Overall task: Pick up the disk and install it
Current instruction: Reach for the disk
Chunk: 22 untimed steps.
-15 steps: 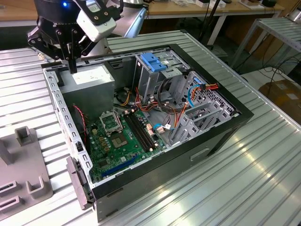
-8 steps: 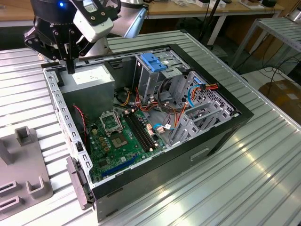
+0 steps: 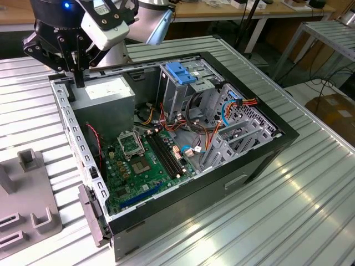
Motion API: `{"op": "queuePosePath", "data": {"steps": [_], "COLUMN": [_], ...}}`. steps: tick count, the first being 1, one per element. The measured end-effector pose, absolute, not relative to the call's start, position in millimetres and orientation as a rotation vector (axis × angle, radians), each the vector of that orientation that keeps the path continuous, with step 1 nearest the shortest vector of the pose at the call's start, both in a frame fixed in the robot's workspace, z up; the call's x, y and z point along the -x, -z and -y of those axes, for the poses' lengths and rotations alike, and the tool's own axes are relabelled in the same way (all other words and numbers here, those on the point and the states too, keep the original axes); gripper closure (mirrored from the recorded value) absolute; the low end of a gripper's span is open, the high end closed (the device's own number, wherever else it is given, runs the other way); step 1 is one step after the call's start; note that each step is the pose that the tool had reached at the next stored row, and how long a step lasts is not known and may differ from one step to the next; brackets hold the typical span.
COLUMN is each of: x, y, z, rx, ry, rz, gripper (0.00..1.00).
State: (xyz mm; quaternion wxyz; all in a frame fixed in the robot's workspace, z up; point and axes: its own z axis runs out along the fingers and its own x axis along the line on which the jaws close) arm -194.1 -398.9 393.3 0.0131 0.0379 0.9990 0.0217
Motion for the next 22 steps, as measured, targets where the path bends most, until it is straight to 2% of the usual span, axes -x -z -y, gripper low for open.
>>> {"op": "queuePosePath", "data": {"steps": [22], "x": [212.0], "y": [-393.3], "z": [398.9], "rx": [-0.118], "ry": [-0.068], "rz": [-3.112], "gripper": [0.90]}}
